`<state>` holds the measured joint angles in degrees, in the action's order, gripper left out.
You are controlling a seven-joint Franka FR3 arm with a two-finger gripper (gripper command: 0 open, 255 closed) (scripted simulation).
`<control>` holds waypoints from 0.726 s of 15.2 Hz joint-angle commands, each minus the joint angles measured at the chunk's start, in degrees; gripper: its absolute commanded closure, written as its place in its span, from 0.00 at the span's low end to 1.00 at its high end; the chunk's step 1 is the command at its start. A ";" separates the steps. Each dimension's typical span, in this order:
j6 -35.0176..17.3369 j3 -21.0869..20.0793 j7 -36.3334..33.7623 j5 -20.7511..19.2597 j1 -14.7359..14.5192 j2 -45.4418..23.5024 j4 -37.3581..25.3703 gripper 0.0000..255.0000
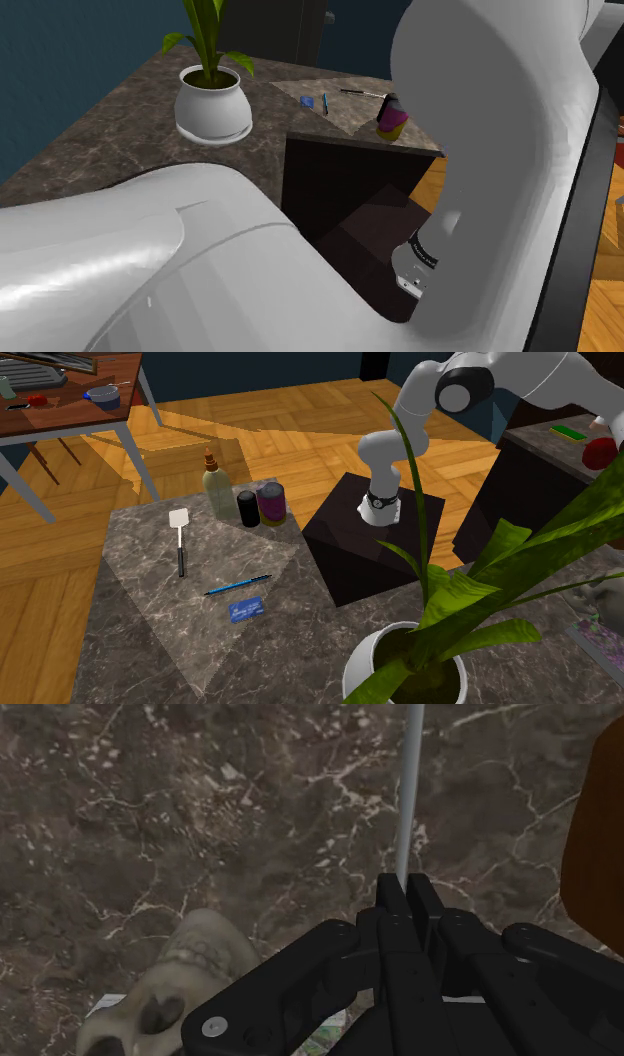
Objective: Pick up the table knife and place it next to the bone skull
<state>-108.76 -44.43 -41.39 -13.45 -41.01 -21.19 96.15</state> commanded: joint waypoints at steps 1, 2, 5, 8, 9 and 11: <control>-1.49 0.20 -0.19 -0.38 0.00 -0.41 1.17 1.00; -2.15 0.31 -0.31 -0.59 -0.05 -0.66 1.65 1.00; -4.11 0.68 -0.71 -1.28 -0.22 -1.47 3.01 1.00; -6.01 1.09 -1.16 -2.05 -0.45 -2.38 4.24 1.00; -6.64 1.24 -1.32 -2.32 -0.54 -2.71 4.62 1.00; -7.91 1.58 -1.65 -2.90 -0.75 -3.41 5.36 1.00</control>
<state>-116.05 -42.99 -42.88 -16.10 -41.67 -24.31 101.13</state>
